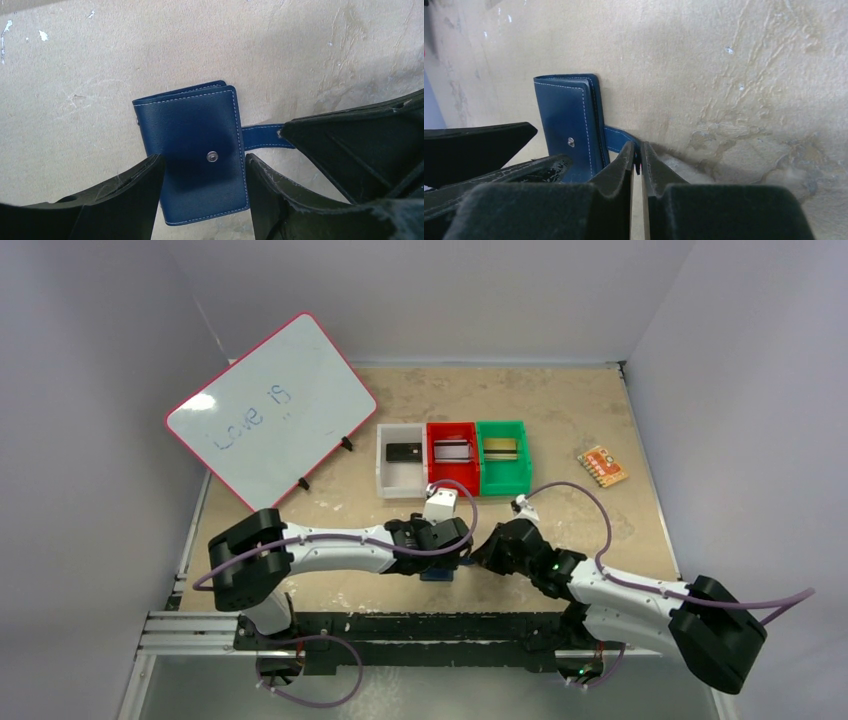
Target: Take the credit cards out of the card holder
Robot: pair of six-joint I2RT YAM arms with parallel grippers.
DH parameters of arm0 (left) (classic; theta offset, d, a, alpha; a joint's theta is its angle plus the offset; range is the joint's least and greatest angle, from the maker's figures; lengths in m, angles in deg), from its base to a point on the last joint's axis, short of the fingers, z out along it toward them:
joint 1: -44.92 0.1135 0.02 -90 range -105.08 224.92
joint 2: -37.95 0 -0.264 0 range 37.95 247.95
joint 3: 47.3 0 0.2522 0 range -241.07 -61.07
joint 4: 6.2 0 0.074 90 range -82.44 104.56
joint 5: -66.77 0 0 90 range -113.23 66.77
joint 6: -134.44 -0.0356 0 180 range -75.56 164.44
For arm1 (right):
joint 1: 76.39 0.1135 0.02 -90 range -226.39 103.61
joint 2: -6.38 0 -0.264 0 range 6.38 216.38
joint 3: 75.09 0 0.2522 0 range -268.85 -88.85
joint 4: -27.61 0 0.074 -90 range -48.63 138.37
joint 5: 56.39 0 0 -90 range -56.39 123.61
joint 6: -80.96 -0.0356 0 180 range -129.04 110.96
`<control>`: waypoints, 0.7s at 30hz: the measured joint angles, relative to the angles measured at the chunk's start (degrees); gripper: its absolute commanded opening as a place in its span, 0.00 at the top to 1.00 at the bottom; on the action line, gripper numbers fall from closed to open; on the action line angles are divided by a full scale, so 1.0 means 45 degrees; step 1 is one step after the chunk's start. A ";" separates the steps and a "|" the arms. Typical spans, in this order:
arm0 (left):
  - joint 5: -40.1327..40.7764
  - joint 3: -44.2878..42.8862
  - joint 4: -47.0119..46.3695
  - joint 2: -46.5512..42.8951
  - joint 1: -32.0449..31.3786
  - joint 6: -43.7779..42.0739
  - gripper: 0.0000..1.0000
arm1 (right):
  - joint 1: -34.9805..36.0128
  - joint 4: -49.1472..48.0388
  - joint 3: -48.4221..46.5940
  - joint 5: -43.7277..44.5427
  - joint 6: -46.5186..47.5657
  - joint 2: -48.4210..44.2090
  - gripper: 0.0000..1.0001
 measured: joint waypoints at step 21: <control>0.2424 -0.2987 0.3245 0.2958 -0.1112 -0.0243 0.36 | -0.0078 -0.0539 0.0709 -0.0437 -0.0763 -0.1370 0.94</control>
